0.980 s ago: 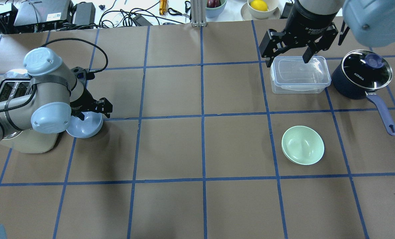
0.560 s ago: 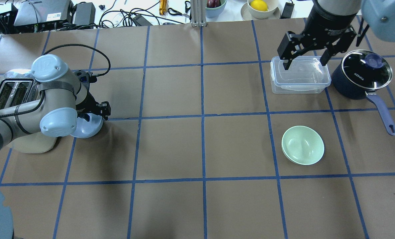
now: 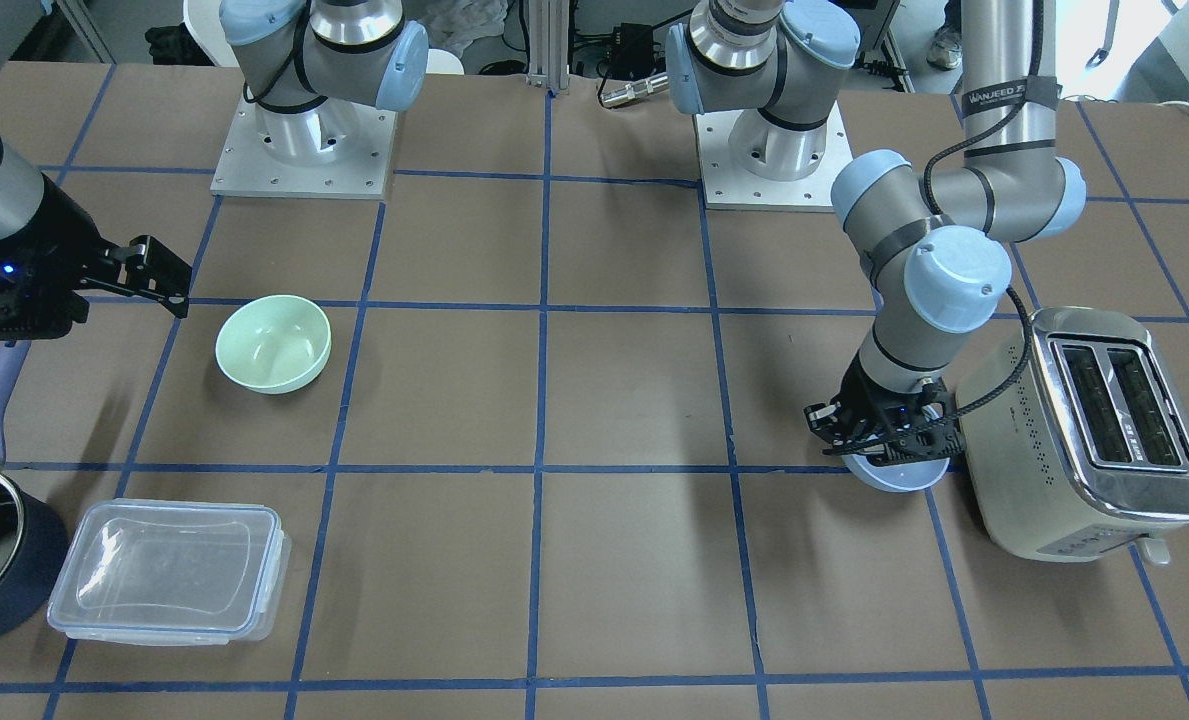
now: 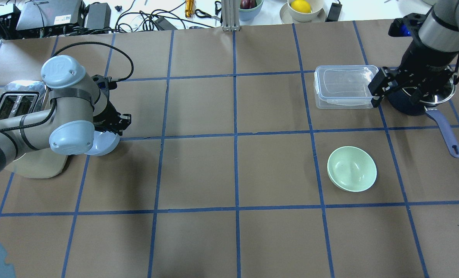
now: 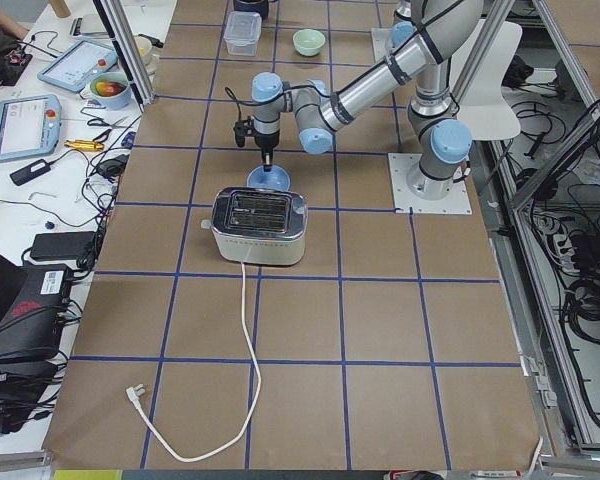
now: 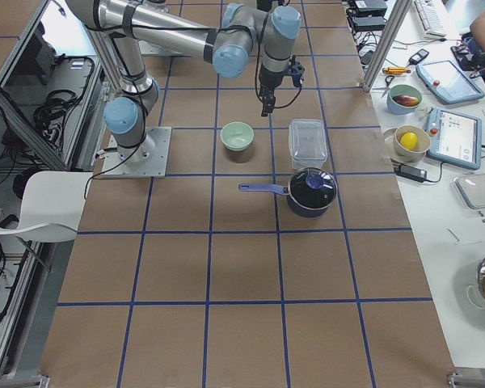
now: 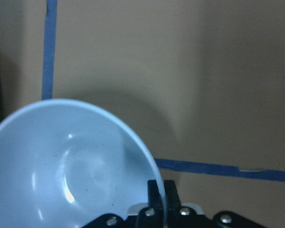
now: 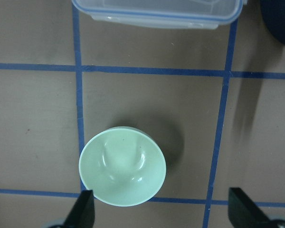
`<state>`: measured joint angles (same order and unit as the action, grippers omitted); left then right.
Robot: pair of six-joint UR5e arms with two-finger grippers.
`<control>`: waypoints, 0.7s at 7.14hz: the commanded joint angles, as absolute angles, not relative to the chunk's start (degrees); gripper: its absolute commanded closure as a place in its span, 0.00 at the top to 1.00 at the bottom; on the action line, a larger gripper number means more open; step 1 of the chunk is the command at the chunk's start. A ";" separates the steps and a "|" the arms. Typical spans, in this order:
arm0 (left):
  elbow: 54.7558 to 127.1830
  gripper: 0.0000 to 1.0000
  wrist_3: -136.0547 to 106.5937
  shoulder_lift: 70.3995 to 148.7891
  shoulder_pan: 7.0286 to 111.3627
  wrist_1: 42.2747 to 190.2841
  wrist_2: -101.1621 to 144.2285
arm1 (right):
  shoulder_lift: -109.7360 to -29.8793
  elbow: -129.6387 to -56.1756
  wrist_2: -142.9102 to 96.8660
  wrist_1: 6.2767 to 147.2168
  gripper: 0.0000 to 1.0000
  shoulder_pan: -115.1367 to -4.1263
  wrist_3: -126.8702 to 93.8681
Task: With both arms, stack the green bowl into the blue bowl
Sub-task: 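Lift the blue bowl with the left gripper while the right grasps the green bowl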
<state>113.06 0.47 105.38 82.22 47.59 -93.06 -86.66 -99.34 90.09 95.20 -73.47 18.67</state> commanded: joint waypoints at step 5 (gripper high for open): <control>96.00 0.00 -38.91 111.16 113.81 53.70 -92.64 | -84.57 -129.28 92.28 128.65 0.71 -70.93 19.42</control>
<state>98.67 -34.59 109.20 111.69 53.59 -92.74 -86.34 -126.64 92.00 124.32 -70.98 19.35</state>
